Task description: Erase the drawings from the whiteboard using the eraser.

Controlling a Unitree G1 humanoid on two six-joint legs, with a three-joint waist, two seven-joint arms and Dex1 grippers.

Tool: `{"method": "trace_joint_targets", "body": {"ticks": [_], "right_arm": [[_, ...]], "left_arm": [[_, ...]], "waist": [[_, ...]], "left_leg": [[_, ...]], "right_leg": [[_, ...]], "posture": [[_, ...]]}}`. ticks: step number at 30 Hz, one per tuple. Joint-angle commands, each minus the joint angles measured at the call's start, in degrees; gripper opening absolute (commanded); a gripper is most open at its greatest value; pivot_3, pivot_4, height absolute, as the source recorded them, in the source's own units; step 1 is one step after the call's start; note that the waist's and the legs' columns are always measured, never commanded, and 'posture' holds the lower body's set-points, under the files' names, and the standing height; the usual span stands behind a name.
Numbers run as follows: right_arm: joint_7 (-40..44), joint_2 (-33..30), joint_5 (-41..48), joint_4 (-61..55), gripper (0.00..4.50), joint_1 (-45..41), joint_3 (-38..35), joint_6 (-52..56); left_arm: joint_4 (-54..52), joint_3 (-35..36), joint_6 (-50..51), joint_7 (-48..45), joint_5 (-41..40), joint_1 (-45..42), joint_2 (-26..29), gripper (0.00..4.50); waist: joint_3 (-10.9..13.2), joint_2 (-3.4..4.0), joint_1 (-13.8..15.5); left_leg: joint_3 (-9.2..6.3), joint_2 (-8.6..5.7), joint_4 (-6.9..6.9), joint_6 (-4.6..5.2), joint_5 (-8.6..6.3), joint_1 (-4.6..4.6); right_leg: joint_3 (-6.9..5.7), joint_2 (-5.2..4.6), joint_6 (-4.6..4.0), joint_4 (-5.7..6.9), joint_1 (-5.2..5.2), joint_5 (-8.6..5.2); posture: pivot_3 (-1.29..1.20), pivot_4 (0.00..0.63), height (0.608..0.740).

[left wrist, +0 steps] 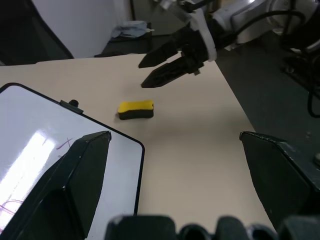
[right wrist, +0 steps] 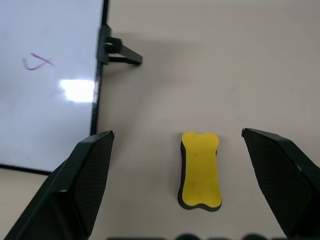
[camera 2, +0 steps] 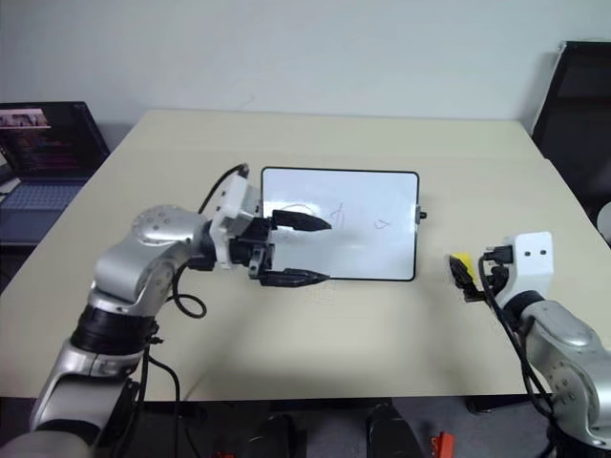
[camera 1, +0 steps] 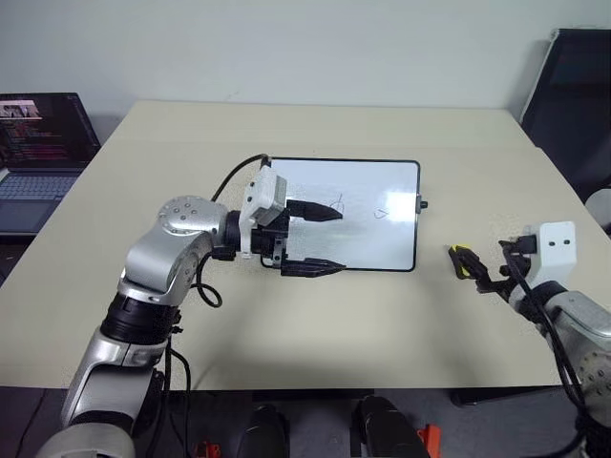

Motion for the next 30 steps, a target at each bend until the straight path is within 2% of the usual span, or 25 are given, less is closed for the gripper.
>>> {"method": "trace_joint_targets", "body": {"ticks": [1, 9, 17, 20, 26, 28, 30], "right_arm": [[-2.5, 1.0, -4.0, 4.2, 4.47, -3.7, 2.6, -1.0], [-1.7, 1.6, -10.7, 12.6, 4.47, -6.3, 7.1, -6.3], [-0.1, 2.6, -13.4, 19.1, 4.47, -6.4, 6.8, -10.2], [0.4, 3.0, -14.0, 20.8, 3.86, -7.1, 6.6, -11.1], [0.3, 3.6, -14.9, 23.4, 1.63, -8.5, 5.7, -12.6], [0.3, 3.9, -14.8, 23.3, 1.04, -9.0, 5.1, -12.6], [0.7, 3.8, -14.5, 22.4, 0.98, -8.9, 4.6, -12.0]], "left_arm": [[4.2, -0.1, -4.6, -2.4, 2.1, -3.5, -0.9, 4.5], [6.4, 0.5, -6.6, -4.2, 3.2, -4.8, -1.7, 4.5], [6.0, 1.1, -7.2, -4.0, 4.3, -4.0, -0.7, 4.5], [5.8, 1.3, -7.0, -3.9, 4.4, -3.8, -0.4, 4.5], [5.3, 1.7, -6.8, -3.4, 4.6, -3.3, 0.2, 4.5], [5.4, 2.0, -6.2, -2.6, 4.5, -3.0, 0.4, 4.5], [5.1, 2.3, -5.4, -1.5, 4.9, -2.3, 0.8, 4.5]], "waist": [[0.0, 0.0, 0.1], [0.0, 0.02, 0.2], [0.0, 0.03, 0.2], [0.0, 0.03, 0.2], [0.0, 0.04, 0.2], [0.0, 0.04, 0.2], [0.0, 0.05, 0.2]], "left_leg": [[0.0, 0.0, 0.0, 0.0, 0.0, -0.02], [-0.05, 0.0, -0.11, 0.03, -0.02, -0.24], [-0.1, -0.01, -0.05, 0.03, -0.01, -0.26], [-0.1, -0.01, -0.03, 0.03, -0.01, -0.26], [-0.12, 0.0, -0.04, 0.03, -0.01, -0.26], [-0.12, 0.0, -0.04, 0.03, -0.01, -0.26], [-0.12, 0.0, -0.04, 0.03, -0.01, -0.26]], "right_leg": [[-0.01, 0.0, 0.0, -0.02, 0.0, 0.0], [-0.09, 0.0, 0.18, 0.0, -0.14, 0.14], [-0.12, 0.0, 0.34, 0.06, -0.14, 0.02], [-0.12, 0.0, 0.36, 0.08, -0.14, 0.02], [-0.14, 0.01, 0.39, 0.08, -0.14, 0.04], [-0.15, 0.01, 0.4, 0.08, -0.14, 0.06], [-0.14, 0.01, 0.42, 0.08, -0.14, 0.06]], "posture": [[0.0, 0.15, 0.74], [0.0, 0.15, 0.74], [0.0, 0.15, 0.74], [0.0, 0.15, 0.74], [0.0, 0.15, 0.74], [0.0, 0.15, 0.74], [0.0, 0.15, 0.74]]}}
